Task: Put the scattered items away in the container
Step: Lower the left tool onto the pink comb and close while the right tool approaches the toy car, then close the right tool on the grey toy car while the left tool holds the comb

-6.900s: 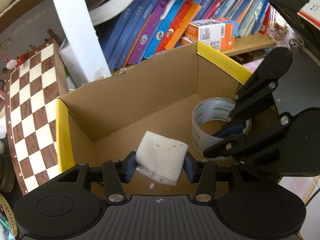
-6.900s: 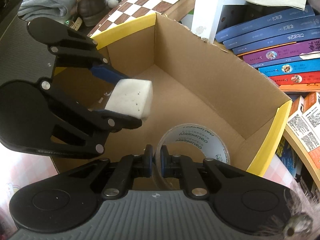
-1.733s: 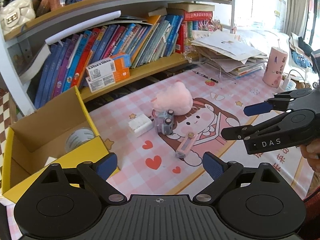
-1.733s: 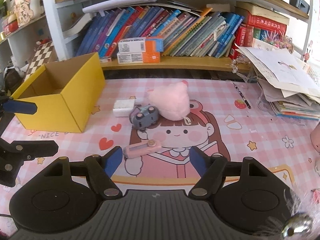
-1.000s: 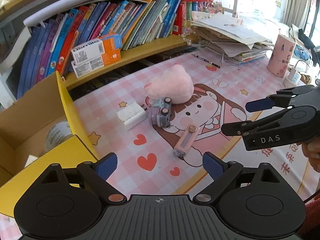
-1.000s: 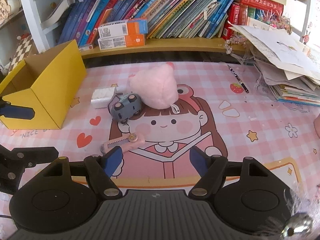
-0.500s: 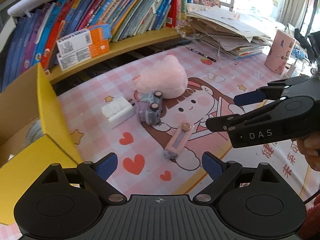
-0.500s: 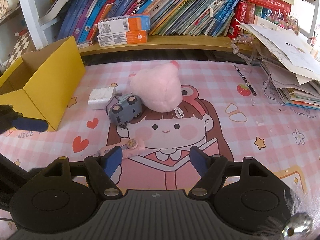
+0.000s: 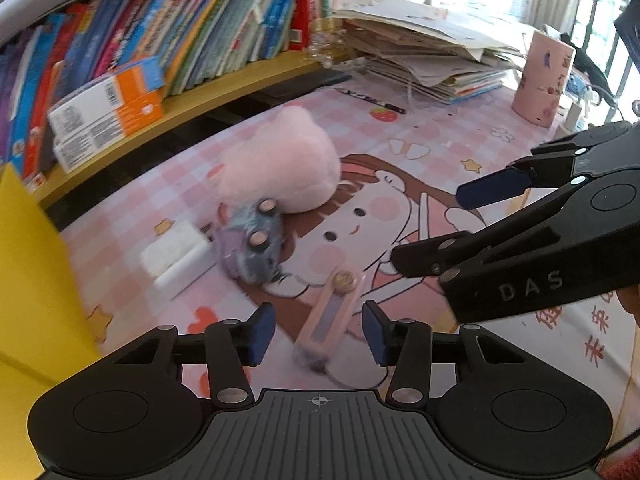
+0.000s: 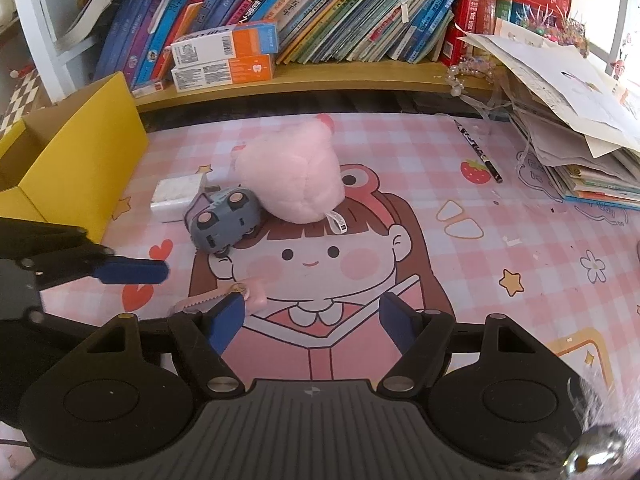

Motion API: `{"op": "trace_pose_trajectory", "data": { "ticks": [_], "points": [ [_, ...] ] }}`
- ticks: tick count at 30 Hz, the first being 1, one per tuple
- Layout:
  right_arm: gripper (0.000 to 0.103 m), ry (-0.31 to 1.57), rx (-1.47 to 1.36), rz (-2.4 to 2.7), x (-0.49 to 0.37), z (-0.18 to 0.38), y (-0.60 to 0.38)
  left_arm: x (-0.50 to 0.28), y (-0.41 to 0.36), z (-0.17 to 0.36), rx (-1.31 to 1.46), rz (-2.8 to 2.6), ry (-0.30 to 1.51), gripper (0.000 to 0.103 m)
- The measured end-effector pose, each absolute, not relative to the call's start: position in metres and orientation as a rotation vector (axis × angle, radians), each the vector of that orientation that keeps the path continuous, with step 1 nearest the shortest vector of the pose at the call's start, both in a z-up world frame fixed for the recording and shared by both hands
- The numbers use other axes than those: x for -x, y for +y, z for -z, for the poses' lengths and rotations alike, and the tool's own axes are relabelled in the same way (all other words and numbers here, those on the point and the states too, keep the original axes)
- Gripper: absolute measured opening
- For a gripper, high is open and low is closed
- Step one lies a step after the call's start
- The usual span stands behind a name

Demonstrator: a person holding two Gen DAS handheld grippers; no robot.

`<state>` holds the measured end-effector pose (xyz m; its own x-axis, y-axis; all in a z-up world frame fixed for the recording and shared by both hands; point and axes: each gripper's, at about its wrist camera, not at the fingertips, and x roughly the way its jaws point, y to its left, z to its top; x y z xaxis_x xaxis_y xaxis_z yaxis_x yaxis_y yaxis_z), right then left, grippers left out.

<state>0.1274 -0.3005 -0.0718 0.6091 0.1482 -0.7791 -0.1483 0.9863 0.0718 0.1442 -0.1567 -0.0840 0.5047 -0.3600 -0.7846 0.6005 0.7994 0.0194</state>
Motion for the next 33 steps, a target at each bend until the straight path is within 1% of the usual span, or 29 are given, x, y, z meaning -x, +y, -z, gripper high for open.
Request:
{"op": "trace_pose_trajectory", "data": {
  "ticks": [2,4,15,19,24,28,33],
  "points": [
    [0.073,0.901,0.0,-0.17,-0.129,0.073,-0.301,-0.147,-0.163,0.087,-0.319,0.607,0.86,0.045],
    [0.073,0.901,0.0,-0.17,-0.131,0.073,-0.301,-0.149,-0.169,0.091,-0.331,0.621,0.858,0.042],
    [0.073,0.911,-0.004,-0.165,-0.141,0.077,-0.304,-0.16,-0.18,0.103,-0.343,0.639,0.874,0.039],
    [0.073,0.914,0.0,-0.168,-0.145,0.079,-0.303,-0.163,-0.179,0.106,-0.338,0.643,0.885,0.031],
    [0.073,0.909,0.002,-0.177,-0.151,0.08,-0.3,-0.163,-0.178,0.106,-0.34,0.645,0.88,0.029],
    [0.073,0.905,-0.003,-0.189,-0.159,0.08,-0.296,-0.162,-0.178,0.106,-0.352,0.642,0.878,0.023],
    [0.073,0.895,-0.009,-0.214,-0.167,0.077,-0.291,-0.161,-0.169,0.105,-0.337,0.63,0.893,0.023]
  ]
}}
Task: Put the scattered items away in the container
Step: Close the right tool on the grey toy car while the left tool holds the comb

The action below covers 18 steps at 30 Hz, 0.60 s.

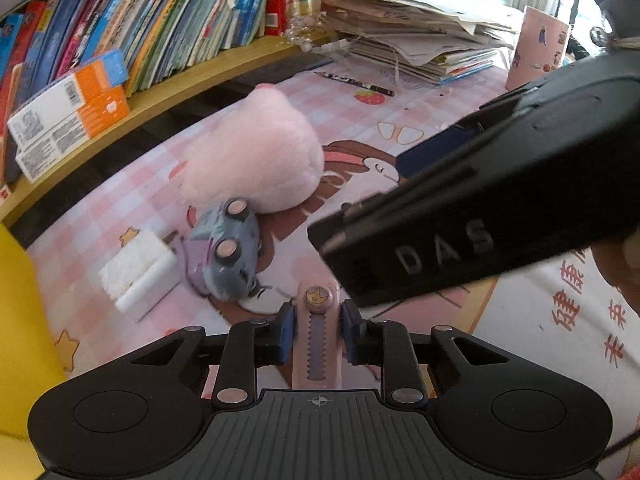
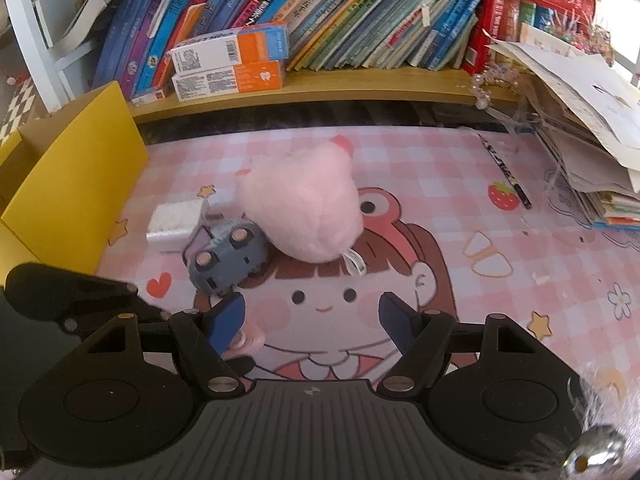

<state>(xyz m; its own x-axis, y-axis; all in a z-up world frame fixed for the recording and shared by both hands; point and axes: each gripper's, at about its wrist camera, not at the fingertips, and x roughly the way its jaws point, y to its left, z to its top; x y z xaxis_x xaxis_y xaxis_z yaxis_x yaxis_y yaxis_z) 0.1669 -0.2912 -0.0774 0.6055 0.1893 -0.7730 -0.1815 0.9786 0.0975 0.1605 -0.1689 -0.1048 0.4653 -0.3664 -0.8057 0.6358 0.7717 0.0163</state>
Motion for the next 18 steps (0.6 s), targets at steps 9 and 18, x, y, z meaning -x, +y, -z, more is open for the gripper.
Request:
{"op": "trace_pose_trajectory", "data": {
  "ticks": [9,18],
  "points": [
    [0.07,0.919,-0.047,-0.295,-0.176,0.08,-0.272,-0.149,-0.127,0.095,-0.278,0.542,0.924,0.023],
    [0.066,0.959,-0.073,-0.351,-0.198,0.092,-0.243,-0.136,-0.102,0.082,-0.251,0.477,0.911,0.023]
  ]
}}
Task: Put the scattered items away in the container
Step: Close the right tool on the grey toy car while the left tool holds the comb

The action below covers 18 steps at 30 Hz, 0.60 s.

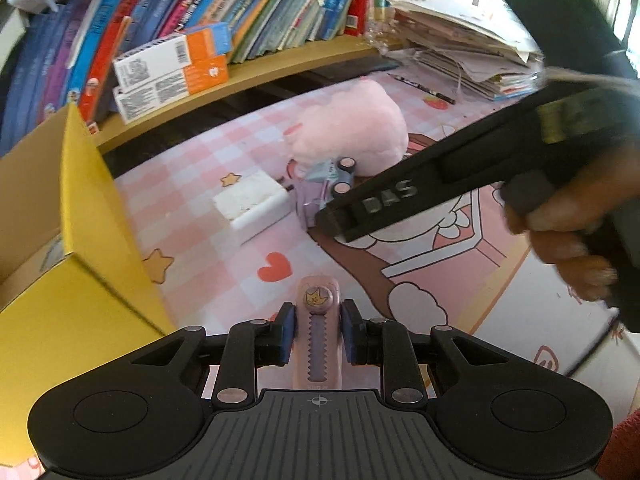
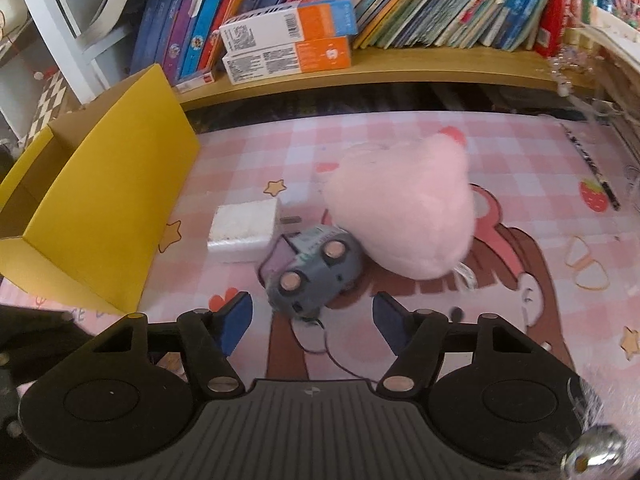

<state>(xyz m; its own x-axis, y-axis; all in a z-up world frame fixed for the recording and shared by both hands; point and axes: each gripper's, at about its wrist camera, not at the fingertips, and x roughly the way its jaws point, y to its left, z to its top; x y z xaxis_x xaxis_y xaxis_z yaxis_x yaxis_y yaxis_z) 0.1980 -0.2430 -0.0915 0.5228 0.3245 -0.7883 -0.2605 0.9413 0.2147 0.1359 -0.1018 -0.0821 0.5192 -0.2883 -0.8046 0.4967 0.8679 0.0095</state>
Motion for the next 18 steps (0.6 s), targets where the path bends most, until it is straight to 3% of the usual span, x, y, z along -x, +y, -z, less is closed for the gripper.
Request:
{"op": "trace_pose_trajectory", "data": {
  "ticks": [11,13,18],
  "points": [
    [0.066,0.953,-0.032,-0.32,-0.221,0.104,-0.224,-0.129,-0.088,0.075,-0.222,0.448,0.904,0.023],
    [0.061,0.953,-0.027,-0.311,-0.222,0.106,-0.223,-0.127,-0.086,0.074,-0.217,0.445,0.903,0.023],
    [0.059,0.952,-0.008,-0.306,-0.219,0.105,-0.223,-0.124,-0.084,0.066,-0.213,0.445,0.884,0.023]
  ]
}}
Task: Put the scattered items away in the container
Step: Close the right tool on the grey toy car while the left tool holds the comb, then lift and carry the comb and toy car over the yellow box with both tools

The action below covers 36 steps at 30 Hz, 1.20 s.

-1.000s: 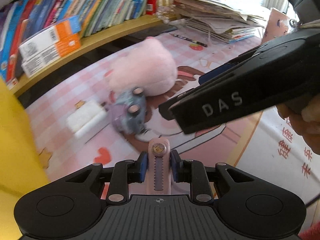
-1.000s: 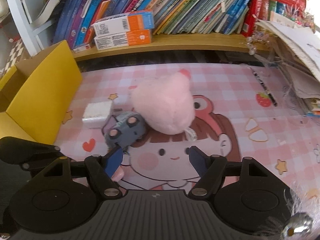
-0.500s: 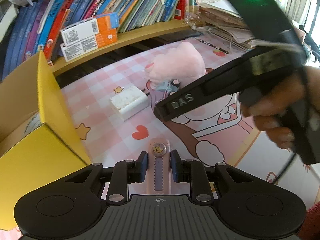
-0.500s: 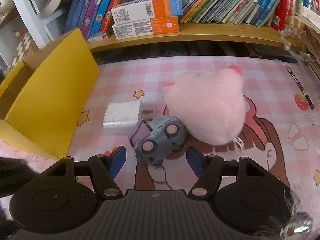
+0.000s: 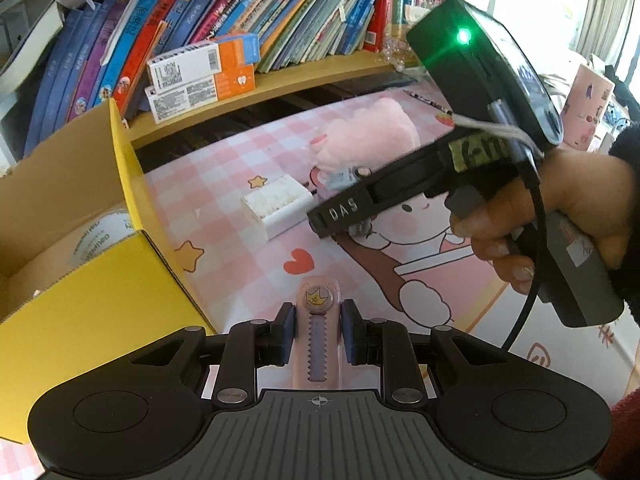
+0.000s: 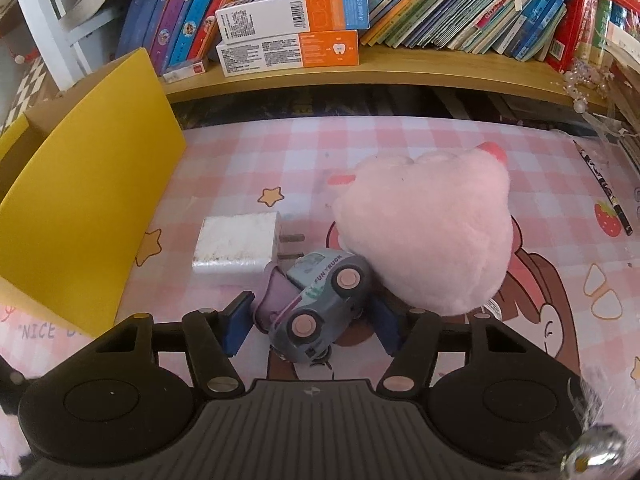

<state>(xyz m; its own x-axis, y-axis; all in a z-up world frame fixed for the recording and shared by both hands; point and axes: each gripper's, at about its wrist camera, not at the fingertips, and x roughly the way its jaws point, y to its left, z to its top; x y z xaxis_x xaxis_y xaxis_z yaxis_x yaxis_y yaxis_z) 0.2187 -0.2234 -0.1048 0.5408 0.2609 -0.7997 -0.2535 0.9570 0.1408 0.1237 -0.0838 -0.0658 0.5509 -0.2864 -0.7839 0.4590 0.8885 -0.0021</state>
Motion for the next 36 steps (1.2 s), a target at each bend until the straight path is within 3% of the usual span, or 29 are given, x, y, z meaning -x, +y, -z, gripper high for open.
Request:
{"op": "trace_pose_trajectory", "data": {
  "ticks": [5,15,36],
  "points": [
    [0.057,0.941,-0.001,-0.315,-0.203,0.097,-0.228,-0.119,-0.082,0.055,-0.212,0.448,0.857,0.023],
    [0.04,0.963,0.006,-0.323,-0.155,0.084,-0.242,-0.096,-0.08,0.034,-0.213,0.45,0.8,0.023],
    [0.036,0.878,0.047,-0.346,-0.054,0.038,-0.236,-0.027,-0.041,-0.003,-0.111,0.38,0.693,0.023]
  ]
}}
